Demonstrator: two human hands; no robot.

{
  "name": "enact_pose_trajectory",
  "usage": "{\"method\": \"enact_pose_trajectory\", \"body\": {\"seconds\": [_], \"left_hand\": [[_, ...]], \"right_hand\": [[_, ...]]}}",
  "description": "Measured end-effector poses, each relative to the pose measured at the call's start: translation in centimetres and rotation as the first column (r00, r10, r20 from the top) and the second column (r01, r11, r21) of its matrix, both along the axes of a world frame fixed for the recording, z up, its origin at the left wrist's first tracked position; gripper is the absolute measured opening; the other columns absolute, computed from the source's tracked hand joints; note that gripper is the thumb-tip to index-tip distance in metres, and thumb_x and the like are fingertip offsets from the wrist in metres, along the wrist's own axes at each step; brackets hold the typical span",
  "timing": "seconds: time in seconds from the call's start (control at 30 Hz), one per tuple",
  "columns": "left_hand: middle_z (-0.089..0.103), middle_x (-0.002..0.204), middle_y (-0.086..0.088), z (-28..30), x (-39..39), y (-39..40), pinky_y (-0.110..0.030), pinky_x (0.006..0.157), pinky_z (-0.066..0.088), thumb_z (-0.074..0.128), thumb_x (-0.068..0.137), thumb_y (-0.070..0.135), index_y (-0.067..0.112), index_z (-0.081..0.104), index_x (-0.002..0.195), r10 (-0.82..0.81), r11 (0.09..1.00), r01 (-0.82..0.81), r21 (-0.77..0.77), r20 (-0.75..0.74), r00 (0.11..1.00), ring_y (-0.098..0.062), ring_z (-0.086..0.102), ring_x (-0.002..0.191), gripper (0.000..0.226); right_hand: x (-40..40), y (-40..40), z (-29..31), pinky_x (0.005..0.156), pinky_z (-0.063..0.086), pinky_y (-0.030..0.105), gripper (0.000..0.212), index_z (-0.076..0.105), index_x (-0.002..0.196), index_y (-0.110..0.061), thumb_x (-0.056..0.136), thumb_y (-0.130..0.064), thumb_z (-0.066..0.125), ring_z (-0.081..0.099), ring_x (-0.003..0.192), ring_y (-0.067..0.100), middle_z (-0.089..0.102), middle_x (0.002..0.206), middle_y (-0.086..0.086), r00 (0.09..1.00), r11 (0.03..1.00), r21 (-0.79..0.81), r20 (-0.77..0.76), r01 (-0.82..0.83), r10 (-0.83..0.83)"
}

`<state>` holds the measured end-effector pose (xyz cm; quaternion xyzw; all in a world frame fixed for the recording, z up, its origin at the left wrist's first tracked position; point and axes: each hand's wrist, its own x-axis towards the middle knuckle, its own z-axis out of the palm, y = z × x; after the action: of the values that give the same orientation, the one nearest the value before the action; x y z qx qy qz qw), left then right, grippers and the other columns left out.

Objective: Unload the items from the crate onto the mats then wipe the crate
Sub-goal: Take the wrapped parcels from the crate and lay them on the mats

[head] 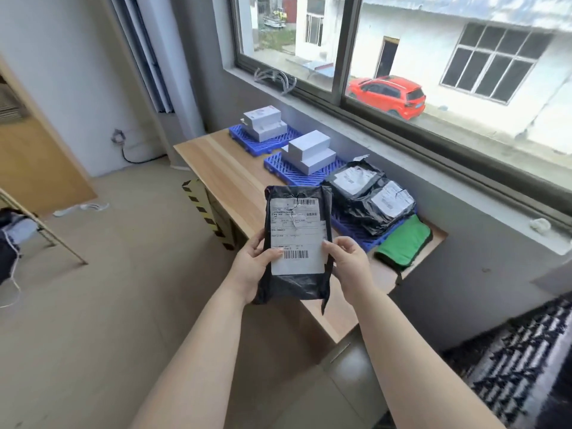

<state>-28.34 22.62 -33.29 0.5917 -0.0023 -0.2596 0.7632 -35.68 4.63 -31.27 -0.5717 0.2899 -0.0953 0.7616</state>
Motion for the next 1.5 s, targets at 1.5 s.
{"method": "enact_pose_trajectory", "body": {"seconds": [1.5], "left_hand": [[0.072,0.111,-0.003,-2.9,41.1,-20.0,-0.038,0.063,0.055,0.054,0.090,-0.003,0.036,0.049,0.137,-0.572,0.753,0.639,0.159,-0.322,0.754,-0.024,0.065,0.086,0.061]], "right_hand": [[29.4,-14.5,-3.6,0.063,0.056,0.029,0.047,0.059,0.124,-0.022,0.087,0.007,0.064,0.071,0.090,0.022,0.069,0.115,0.003,0.957,0.952,0.112,-0.097,0.284,-0.274]]}}
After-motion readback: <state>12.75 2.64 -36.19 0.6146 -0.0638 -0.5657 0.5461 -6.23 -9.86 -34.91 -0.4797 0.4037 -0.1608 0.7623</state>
